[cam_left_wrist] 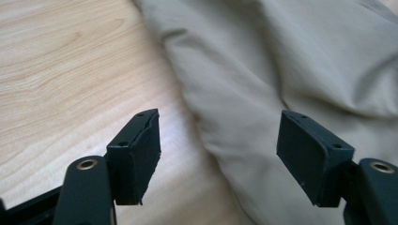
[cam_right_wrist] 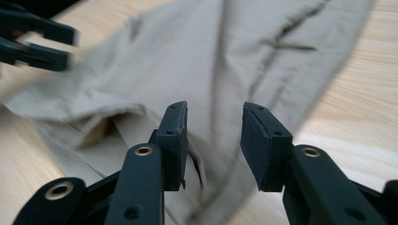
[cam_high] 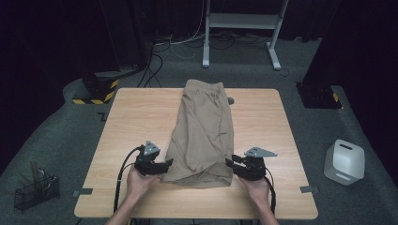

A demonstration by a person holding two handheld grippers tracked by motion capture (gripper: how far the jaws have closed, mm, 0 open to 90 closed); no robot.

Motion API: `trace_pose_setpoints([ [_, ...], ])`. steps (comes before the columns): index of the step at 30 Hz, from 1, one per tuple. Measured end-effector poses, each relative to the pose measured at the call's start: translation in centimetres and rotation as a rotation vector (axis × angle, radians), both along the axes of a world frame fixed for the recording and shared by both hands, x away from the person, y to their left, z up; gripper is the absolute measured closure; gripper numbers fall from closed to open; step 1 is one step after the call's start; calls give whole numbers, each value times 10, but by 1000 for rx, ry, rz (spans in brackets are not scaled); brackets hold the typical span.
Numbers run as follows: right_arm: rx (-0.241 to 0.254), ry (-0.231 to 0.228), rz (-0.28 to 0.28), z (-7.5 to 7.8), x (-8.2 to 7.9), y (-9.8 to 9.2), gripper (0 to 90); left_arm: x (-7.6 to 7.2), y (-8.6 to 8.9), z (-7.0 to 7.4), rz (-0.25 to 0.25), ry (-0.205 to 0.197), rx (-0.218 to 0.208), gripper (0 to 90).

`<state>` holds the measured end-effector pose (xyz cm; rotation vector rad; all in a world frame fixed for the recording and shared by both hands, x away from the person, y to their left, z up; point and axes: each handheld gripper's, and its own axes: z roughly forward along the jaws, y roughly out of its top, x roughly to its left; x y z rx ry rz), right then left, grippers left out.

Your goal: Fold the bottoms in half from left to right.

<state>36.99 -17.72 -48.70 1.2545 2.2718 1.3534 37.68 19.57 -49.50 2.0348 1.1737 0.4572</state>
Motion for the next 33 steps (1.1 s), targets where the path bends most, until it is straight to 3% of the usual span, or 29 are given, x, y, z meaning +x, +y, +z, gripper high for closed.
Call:
trace_pose_setpoints([
  [3,-2,-12,-2,5,3,4,608,9,-1,-5,23,6,-5,329],
  [6,-17,-4,-40,6,7,3,620,21,-6,-10,34,15,34,340],
  [8,-45,19,-67,4,15,4,624,27,-9,-12,38,21,34,348],
  [12,-110,65,-69,-8,31,16,624,38,-11,-16,65,37,9,360],
  [15,-134,95,-79,-17,42,25,638,43,-13,-18,56,47,7,403],
  [21,-195,112,-47,-25,49,37,887,41,-17,-19,14,57,22,679],
  [24,-210,89,-49,-21,47,33,899,40,-16,-17,2,58,31,793],
  [29,-201,12,-111,-4,42,15,900,31,-12,-14,-14,72,42,864],
  [31,-210,8,-135,-3,42,7,900,23,-8,-15,-25,78,36,870],
  [33,-213,44,-145,-8,44,-1,900,15,-6,-15,-41,93,11,871],
])
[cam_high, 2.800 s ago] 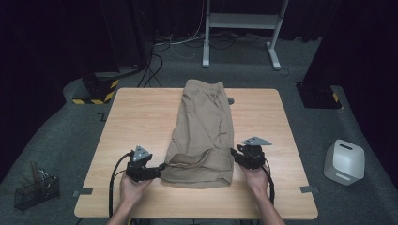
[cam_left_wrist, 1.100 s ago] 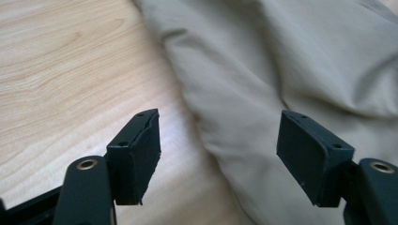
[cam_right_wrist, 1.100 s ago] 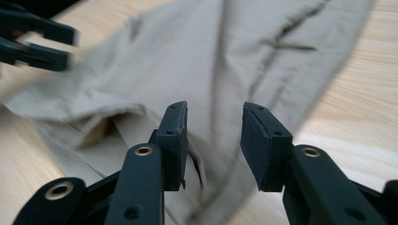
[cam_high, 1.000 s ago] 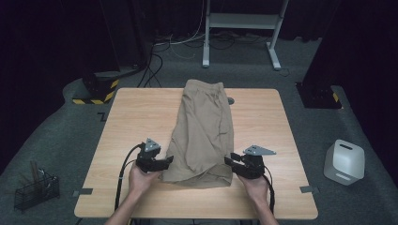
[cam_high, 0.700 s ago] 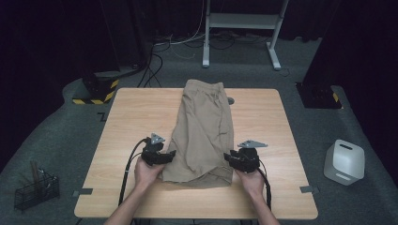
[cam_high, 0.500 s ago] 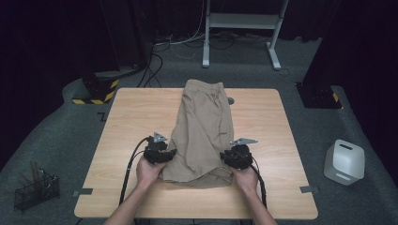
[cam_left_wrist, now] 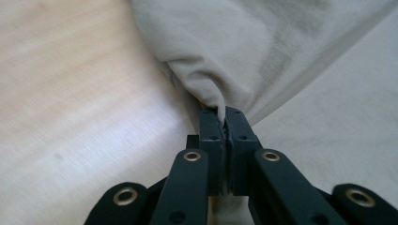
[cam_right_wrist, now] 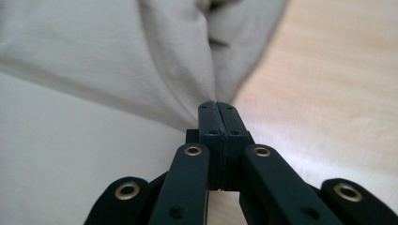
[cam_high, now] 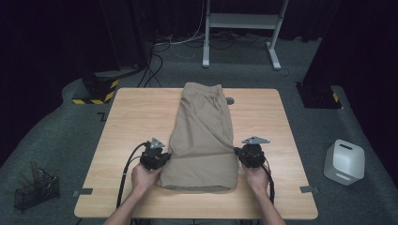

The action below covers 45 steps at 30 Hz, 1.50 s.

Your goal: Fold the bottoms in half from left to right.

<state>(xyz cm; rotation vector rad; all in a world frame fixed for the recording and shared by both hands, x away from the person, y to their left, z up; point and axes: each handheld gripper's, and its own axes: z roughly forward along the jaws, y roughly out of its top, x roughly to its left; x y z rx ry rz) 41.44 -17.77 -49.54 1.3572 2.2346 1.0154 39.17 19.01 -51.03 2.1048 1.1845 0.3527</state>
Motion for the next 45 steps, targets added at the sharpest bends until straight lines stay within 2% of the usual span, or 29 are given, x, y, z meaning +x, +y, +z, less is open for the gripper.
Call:
trace_pose_setpoints([
  [1,0,31,4,-6,2,-2,895,-3,-1,0,-3,3,-2,870],
  [2,-5,48,7,-8,2,-2,886,-6,-1,1,-8,1,4,867],
  [3,-13,51,5,-11,1,0,839,-8,-2,3,-13,-7,9,849],
  [5,6,39,4,-10,-2,1,737,-7,1,8,1,-28,-18,705],
  [7,24,22,6,-6,-4,5,678,-2,2,13,34,-39,-35,571],
  [10,28,7,7,-2,-1,10,660,7,0,16,67,-59,-49,494],
  [13,24,30,9,-5,5,15,718,19,-5,10,85,-40,-39,515],
  [15,14,50,22,-11,6,18,836,23,-6,4,79,-20,-30,665],
  [16,7,46,23,-12,5,18,883,23,-6,2,75,-14,-29,732],
  [20,-7,44,35,-13,-3,16,898,16,-3,0,67,-8,-23,864],
  [22,-12,31,37,-13,-11,12,899,5,1,0,56,-6,-24,875],
  [23,-6,34,39,-13,-17,9,899,-3,4,-2,44,2,-39,877],
  [24,2,35,49,-14,-23,5,899,-15,7,-4,25,11,-64,878],
  [27,0,37,87,-20,-48,0,897,-47,8,-7,-8,-5,-70,877],
  [29,26,50,99,-21,-56,-3,865,-53,9,-6,-6,-8,-60,860],
  [30,22,45,99,-21,-57,-3,822,-53,10,-5,2,-20,-49,825],
  [31,13,41,97,-19,-58,-3,774,-50,12,-3,17,-32,-48,741],
  [33,28,27,98,-15,-53,-1,695,-41,15,1,52,-41,-77,570],
  [34,43,23,96,-11,-50,1,658,-35,16,3,64,-41,-86,503],
  [35,55,18,98,-7,-46,4,640,-29,16,5,69,-46,-92,474],
  [39,82,-20,98,7,-28,20,599,-5,10,10,84,-40,-102,429],
  [41,104,-8,94,9,-14,28,589,7,8,10,96,-23,-114,422],
  [43,100,14,87,9,-1,35,595,15,5,9,105,-18,-100,422],
  [45,87,47,73,5,10,42,649,22,2,5,122,3,-99,433],
])
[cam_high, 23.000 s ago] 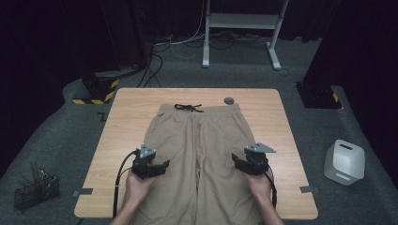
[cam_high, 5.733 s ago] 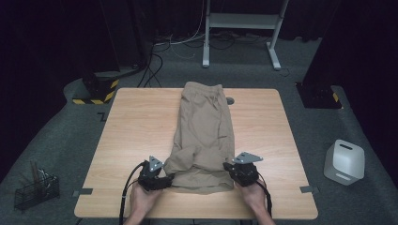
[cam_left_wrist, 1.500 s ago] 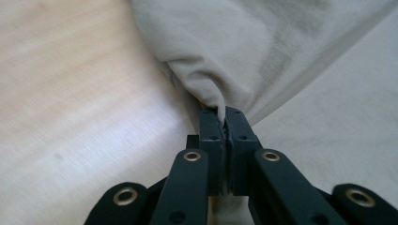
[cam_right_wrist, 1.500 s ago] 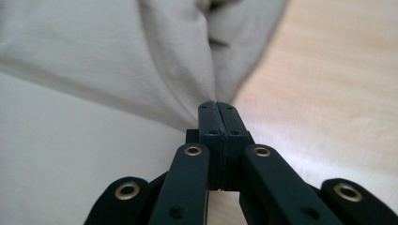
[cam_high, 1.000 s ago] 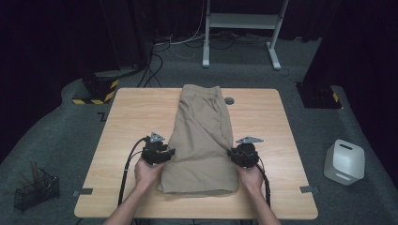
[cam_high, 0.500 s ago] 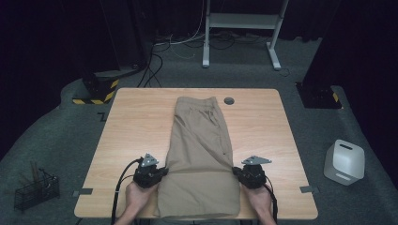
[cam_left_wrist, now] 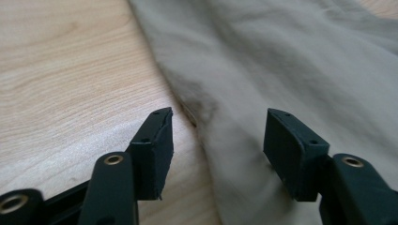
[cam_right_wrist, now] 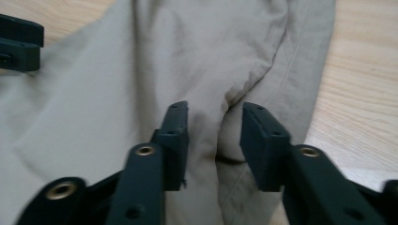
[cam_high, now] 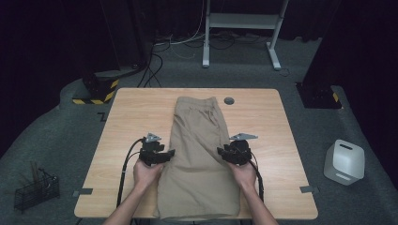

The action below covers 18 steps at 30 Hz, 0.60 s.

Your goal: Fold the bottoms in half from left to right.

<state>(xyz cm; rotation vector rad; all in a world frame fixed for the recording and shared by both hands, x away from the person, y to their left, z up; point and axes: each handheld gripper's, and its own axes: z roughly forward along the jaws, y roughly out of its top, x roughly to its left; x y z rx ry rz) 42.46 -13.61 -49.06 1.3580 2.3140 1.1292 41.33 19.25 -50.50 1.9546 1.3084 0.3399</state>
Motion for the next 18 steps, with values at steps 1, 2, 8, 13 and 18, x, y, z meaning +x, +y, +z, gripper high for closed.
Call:
trace_pose_setpoints([
  [1,-8,12,-1,-2,3,1,701,3,-2,-3,0,13,13,460],
  [2,-27,27,6,-5,7,3,784,5,-3,-5,-3,15,30,519],
  [8,-118,-39,-35,-6,-2,-6,895,1,-4,-8,-27,-9,141,845],
  [13,-127,-17,-24,-13,-14,-23,889,-13,-10,-6,-84,-8,164,876],
  [18,-97,-21,-13,-11,-20,-24,691,-13,-5,-1,-77,0,99,634],
])
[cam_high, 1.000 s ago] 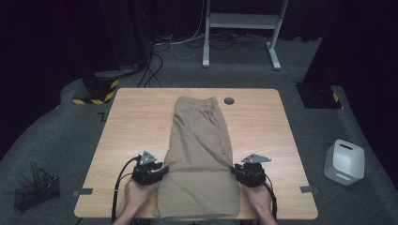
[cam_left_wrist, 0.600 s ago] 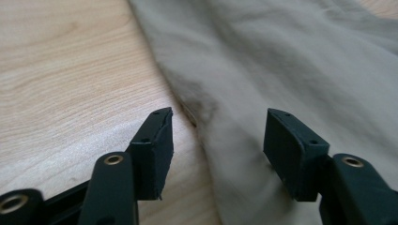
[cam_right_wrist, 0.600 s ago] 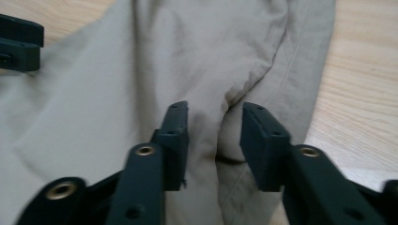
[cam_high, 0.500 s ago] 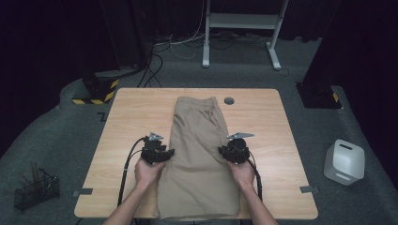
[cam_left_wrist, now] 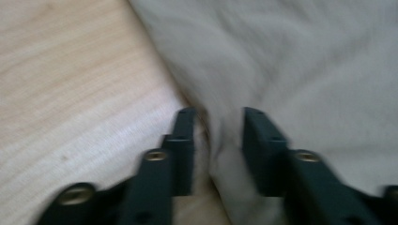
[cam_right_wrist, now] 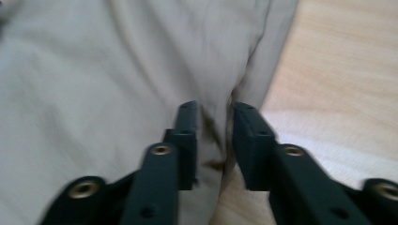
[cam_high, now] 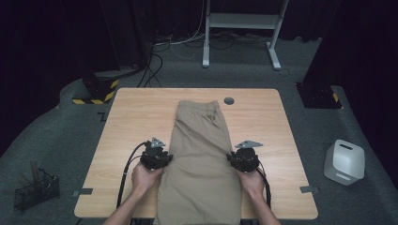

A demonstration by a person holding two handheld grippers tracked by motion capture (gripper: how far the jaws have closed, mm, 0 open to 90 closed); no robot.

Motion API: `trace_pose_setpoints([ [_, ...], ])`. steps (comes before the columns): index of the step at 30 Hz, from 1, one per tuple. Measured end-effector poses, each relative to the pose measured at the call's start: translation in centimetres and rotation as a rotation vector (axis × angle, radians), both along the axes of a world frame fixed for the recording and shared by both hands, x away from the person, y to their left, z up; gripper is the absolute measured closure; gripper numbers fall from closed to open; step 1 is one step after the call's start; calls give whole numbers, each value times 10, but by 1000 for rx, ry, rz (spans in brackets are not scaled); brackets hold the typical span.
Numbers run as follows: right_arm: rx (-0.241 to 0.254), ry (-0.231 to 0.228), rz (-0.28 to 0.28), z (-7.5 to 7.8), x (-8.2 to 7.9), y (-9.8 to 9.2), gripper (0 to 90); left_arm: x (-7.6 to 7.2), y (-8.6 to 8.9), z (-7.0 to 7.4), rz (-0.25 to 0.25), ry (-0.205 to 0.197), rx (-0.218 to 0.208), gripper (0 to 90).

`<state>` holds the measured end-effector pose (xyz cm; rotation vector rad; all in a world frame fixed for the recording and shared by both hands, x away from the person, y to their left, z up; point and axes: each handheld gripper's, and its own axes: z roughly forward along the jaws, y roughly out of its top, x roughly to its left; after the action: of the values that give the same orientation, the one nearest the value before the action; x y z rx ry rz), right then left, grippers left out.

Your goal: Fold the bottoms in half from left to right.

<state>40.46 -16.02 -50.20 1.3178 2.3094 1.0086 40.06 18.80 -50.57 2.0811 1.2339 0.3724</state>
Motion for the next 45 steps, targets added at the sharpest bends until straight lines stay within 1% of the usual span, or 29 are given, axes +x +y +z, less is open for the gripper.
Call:
trace_pose_setpoints([
  [2,27,-17,-8,5,1,0,653,5,0,3,28,-20,-22,536],
  [3,31,-22,-11,8,3,1,653,9,-1,4,37,-26,-20,500],
  [4,28,-31,-13,9,5,3,665,12,-3,4,41,-31,-17,487],
  [6,17,-27,-17,8,10,8,721,18,-7,1,46,-33,-21,487],
  [8,3,-8,-18,4,14,13,778,23,-10,-5,48,-14,-13,528],
  [9,-8,1,-18,0,16,14,808,24,-10,-8,45,-1,-6,570],
  [10,-13,6,-19,-3,16,14,835,22,-10,-10,42,-27,6,601],
  [12,-16,15,-15,-7,15,13,876,21,-9,-9,36,-21,5,733],
  [13,-21,16,-9,-8,14,12,881,19,-8,-9,27,-24,25,770],
  [15,-27,17,10,-8,7,12,885,13,-8,-9,15,-25,24,857],
  [17,-46,7,36,-8,-2,12,885,-1,-9,-8,-13,-38,49,878],
  [20,-50,6,75,-8,-20,9,882,-22,-7,-8,-46,-31,47,881],
  [21,-46,12,89,-8,-26,7,874,-28,-6,-8,-49,-21,42,880],
  [23,-67,14,113,-6,-32,8,825,-31,-6,-7,-51,-23,42,860],
  [24,-78,7,129,-5,-33,9,791,-30,-5,-6,-43,-32,33,808],
  [25,-73,5,137,-3,-33,10,766,-26,-3,-5,-23,-40,19,734],
  [26,-51,1,130,0,-31,10,743,-22,-3,-4,-9,-34,3,674],
  [27,-34,-3,122,3,-29,11,721,-17,-3,-3,7,-38,-9,635],
  [30,18,-35,67,10,-17,10,671,-4,-7,-2,29,-44,-22,549],
  [31,33,-35,35,11,-10,11,648,-3,-8,-2,31,-45,-20,538],
  [32,35,-36,29,10,-7,11,640,0,-10,-4,33,-46,-10,535],
  [34,38,-17,-5,6,6,13,622,4,-12,-7,37,-38,0,540],
  [36,25,1,-19,1,14,17,614,6,-14,-10,38,-32,13,566],
  [38,13,17,-29,-4,19,20,630,5,-14,-10,36,-46,26,623],
  [40,-9,37,-18,-10,22,25,771,4,-14,-10,25,-46,25,717],
  [41,-23,20,-12,-10,21,26,869,2,-14,-10,17,-52,40,777],
  [43,-70,-26,0,-6,18,27,897,1,-14,-9,1,-53,52,843],
  [44,-87,-52,-14,-3,18,24,899,0,-14,-9,-2,-54,60,859],
  [45,-81,-71,-44,1,19,18,900,0,-14,-9,-4,-52,56,867],
])
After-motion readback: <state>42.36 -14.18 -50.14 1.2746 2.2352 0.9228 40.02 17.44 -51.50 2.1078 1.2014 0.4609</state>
